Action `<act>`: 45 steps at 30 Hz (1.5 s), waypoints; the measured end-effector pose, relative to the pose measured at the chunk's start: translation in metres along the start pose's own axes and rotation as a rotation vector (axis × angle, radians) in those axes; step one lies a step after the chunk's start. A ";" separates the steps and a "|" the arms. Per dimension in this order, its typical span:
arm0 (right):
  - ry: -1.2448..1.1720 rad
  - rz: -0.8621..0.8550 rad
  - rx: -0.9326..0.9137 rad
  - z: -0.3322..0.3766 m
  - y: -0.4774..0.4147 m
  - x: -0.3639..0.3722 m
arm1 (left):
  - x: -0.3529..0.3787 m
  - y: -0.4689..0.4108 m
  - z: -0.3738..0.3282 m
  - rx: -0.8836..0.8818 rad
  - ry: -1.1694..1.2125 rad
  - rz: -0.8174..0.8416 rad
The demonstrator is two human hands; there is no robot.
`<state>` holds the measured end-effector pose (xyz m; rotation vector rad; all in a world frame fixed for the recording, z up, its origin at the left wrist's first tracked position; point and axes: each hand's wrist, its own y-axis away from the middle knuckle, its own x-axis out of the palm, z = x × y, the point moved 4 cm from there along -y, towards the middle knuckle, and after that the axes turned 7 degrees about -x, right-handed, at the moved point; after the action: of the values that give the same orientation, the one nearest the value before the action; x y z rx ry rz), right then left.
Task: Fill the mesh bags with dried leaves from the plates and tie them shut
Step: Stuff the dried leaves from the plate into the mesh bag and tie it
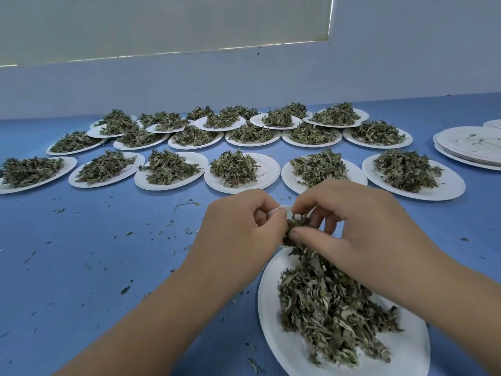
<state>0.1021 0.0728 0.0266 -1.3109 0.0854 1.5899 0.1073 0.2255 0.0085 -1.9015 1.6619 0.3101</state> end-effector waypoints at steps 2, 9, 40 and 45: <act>-0.014 -0.046 -0.017 0.002 0.001 0.000 | 0.001 0.000 -0.001 0.001 -0.001 0.008; 0.036 -0.054 -0.031 0.003 0.000 0.007 | 0.002 0.002 -0.005 0.009 0.049 0.071; -0.237 -0.013 0.245 -0.011 0.003 0.012 | -0.009 -0.010 0.011 -0.174 0.309 0.058; -0.364 -0.120 0.172 -0.012 0.004 0.002 | -0.010 -0.008 0.008 -0.147 0.274 0.028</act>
<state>0.1080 0.0654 0.0183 -0.8643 -0.0802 1.6534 0.1147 0.2382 0.0096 -2.1080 1.8888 0.1934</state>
